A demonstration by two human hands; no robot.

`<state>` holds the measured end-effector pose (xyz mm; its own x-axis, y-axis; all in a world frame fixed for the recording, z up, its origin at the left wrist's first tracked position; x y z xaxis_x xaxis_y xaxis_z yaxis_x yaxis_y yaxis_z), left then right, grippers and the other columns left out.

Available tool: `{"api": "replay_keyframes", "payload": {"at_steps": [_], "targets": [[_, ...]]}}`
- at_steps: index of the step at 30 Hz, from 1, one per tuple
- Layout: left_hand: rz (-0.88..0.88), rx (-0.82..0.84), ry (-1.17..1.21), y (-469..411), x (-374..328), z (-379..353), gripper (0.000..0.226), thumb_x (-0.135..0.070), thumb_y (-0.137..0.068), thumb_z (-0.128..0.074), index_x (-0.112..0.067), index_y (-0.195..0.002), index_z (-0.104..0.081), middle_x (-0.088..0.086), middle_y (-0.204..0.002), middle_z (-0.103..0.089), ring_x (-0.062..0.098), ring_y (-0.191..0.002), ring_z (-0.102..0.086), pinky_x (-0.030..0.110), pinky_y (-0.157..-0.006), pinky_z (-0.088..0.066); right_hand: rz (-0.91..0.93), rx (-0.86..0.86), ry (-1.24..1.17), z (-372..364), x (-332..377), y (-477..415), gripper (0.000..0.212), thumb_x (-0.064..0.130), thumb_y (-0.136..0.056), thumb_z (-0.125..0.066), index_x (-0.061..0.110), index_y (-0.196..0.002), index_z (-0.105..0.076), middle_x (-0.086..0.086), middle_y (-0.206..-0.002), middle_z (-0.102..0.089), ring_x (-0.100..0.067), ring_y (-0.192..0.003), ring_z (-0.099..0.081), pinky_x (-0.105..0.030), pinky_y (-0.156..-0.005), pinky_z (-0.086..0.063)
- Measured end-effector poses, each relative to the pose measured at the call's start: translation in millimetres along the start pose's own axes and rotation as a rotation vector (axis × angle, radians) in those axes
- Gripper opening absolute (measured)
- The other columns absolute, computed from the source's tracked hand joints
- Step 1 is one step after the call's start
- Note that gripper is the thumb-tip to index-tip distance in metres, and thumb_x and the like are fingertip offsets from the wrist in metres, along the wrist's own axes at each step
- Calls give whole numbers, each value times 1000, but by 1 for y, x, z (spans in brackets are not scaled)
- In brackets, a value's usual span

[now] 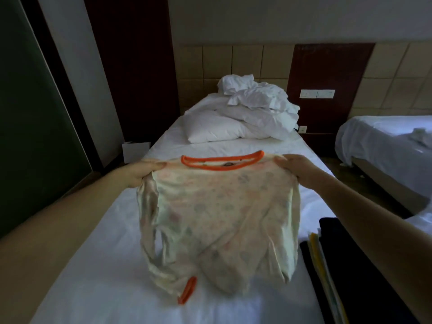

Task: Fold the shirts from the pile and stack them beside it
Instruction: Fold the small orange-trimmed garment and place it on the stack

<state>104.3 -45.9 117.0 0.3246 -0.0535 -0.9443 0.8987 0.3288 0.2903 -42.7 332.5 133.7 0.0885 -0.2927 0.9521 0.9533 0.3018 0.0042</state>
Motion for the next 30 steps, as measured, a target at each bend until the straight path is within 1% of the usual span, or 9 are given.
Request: {"api": "replay_keyframes", "payload": {"at_steps": [4,8,10,15,18,21,24,27,30], "targets": [[-352,-228,23,-4,-116,24,33,-10,-91,-60,-1,-123,-57,1,-83,-65,15,-76,-62,26,-74,-52,184,-243,-26,38,84,-33,19,26,-91,-61,13,-78,-64,3,-61,-61,-2,-59,-52,-9,-46,-38],[-605,-381,-50,17,-192,44,28,-18,-92,-61,-8,-118,-63,1,-92,-64,18,-87,-60,29,-75,-50,479,-429,66,67,162,-21,36,29,-91,-60,-6,-98,-67,-29,-102,-64,-9,-70,-48,-7,-46,-32],[-667,-377,-110,34,-192,38,24,-17,-93,-59,-12,-116,-64,-5,-89,-63,13,-86,-60,24,-74,-50,533,-409,111,63,163,-7,31,28,-91,-60,-2,-96,-69,-24,-89,-65,1,-61,-46,-7,-48,-33],[-502,-132,-466,50,-64,-1,8,-16,-91,-62,-20,-96,-67,-7,-85,-64,5,-79,-56,14,-69,-45,334,-117,295,19,45,28,13,18,-90,-63,8,-86,-70,0,-74,-58,-2,-65,-48,-7,-52,-37],[-342,134,-592,60,56,-29,22,-8,-89,-63,-27,-80,-70,-17,-68,-66,-3,-70,-58,10,-67,-44,223,140,394,-24,-56,65,40,38,-76,-71,-2,-75,-67,-5,-65,-60,1,-55,-48,-8,-53,-38],[-176,325,-687,77,171,-56,13,-7,-90,-62,-13,-99,-69,-26,-68,-64,-13,-69,-55,8,-70,-42,36,422,616,-62,-166,101,37,23,-81,-71,22,-52,-50,18,-43,-51,10,-47,-46,-13,-58,-33],[-65,491,-752,94,271,-73,20,-3,-89,-61,-2,-107,-70,-32,-75,-66,-17,-75,-57,10,-78,-44,-39,785,797,-94,-253,148,28,9,-84,-67,6,-58,-59,28,-45,-50,14,-49,-46,-11,-57,-29],[-23,545,-781,100,323,-76,33,-13,-83,-59,-5,-114,-69,-3,-105,-71,-6,-90,-60,25,-90,-48,-93,935,1003,-113,-287,178,20,16,-80,-67,-2,-89,-70,2,-83,-72,2,-75,-58,-17,-69,-37],[39,626,-739,103,327,-76,39,-22,-85,-68,-11,-123,-63,2,-121,-65,0,-107,-58,22,-97,-44,-11,1008,1203,-140,-270,186,29,21,-89,-64,6,-113,-63,-20,-113,-60,-28,-103,-56,-28,-88,-35]]}}
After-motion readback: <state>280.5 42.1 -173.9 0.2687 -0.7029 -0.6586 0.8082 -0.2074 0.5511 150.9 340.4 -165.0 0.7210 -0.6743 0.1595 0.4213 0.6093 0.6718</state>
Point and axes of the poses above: each hand's wrist, its own y-axis away from the middle knuckle, its own z-axis out of the back of the hand, x = y × z, the point moved 8 cm from there along -y, towards the middle knuckle
